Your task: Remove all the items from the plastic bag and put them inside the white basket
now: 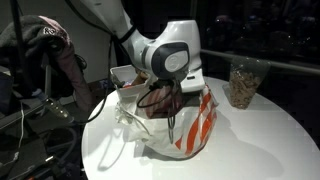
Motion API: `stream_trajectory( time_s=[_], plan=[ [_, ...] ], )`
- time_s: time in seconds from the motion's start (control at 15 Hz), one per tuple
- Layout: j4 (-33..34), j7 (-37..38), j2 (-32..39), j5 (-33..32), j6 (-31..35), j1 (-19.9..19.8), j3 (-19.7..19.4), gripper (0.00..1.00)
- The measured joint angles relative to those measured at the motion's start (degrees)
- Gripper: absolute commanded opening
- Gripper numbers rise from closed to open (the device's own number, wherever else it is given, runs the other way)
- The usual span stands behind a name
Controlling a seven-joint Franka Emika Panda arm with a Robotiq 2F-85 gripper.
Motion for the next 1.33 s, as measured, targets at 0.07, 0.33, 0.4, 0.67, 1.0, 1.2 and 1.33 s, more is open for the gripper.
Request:
stream_trajectory(
  time_s=[0.07,0.33,0.4,0.67,1.0,1.2,1.33],
  plan=[
    [-0.39,0.87,-1.01,-1.43,-0.62,0.95,-0.71,0.0],
    [-1.28,6.73,-5.25,-9.49,-7.15,4.96,-3.24,0.01],
    [-1.4,8.08,-6.4,-11.38,-8.91,5.57,-3.24,0.01],
    [-2.31,11.21,-10.43,-16.62,-12.26,6.23,-1.8,0.01],
    [-6.45,-0.09,-16.55,-6.19,-13.04,1.29,7.04,0.01],
    [-8.65,-12.54,-20.34,4.4,-14.58,-1.78,11.21,0.01],
    [-9.65,-21.27,-23.01,10.04,-16.36,-3.03,12.74,0.01]
  ],
)
